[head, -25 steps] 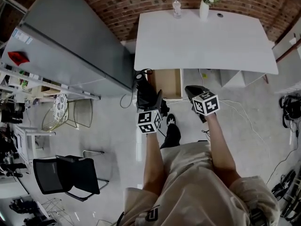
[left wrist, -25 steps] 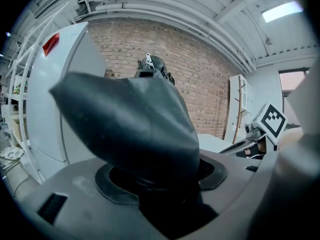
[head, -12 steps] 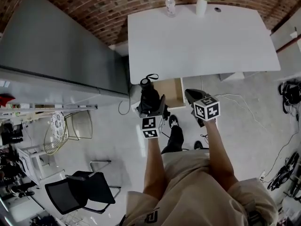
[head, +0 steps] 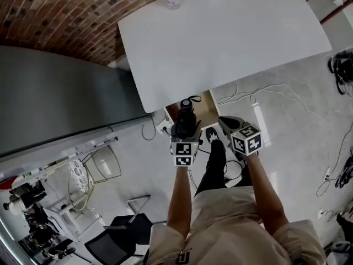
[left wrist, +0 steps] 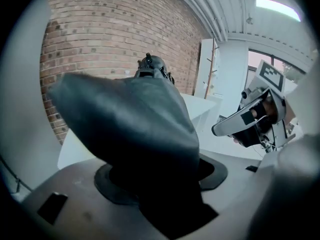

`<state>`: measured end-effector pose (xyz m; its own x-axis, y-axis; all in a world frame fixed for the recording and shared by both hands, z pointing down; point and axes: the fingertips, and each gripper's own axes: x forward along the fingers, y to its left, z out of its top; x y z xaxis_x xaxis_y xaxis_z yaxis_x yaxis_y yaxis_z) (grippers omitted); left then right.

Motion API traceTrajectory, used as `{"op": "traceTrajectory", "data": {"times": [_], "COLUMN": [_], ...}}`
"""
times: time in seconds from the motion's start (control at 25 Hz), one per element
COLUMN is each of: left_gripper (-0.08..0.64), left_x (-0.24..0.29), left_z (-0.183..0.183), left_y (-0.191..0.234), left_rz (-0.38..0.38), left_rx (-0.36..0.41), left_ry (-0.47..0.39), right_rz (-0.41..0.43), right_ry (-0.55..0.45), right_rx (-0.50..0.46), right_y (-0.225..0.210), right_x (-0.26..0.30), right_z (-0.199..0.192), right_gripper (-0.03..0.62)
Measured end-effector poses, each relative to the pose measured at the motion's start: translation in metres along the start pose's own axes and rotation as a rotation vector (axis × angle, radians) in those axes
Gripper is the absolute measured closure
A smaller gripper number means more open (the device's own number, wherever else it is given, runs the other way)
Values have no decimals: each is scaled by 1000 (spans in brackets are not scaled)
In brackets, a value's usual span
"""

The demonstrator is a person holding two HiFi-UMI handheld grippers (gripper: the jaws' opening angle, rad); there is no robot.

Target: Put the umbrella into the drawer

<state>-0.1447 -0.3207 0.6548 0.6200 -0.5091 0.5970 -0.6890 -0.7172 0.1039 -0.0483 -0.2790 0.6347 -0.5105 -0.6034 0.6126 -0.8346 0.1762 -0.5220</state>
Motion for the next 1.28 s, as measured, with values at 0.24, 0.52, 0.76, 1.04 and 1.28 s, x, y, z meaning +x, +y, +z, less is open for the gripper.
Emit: {"op": "traceTrajectory", "data": {"times": [0.24,0.52,0.76,1.04,1.28], "left_gripper": [288,288,287,287,285], "left_x": [50,93,144,180,204], "left_z": [-35,-84,-117,-148,-145], "left_y": [-24,-24,3,26,27], "left_rz": [-113,-175,-125,-84,-73], "left_rx": [155,238,285,238,196], "left_ry": [60,144,184,219,183], "right_rz": [-46,-8,4,-55,-61], "right_ry": [-11,-7,3,-34,-25], "right_rx": [13,21,52,46,5], "right_y": [-20,-35,-67,-84,-75], "right_x": [3,35,64,80,78], "right_z": [-26,-59,-93,-95,-85], "right_gripper": [523,523,523,523,523]}}
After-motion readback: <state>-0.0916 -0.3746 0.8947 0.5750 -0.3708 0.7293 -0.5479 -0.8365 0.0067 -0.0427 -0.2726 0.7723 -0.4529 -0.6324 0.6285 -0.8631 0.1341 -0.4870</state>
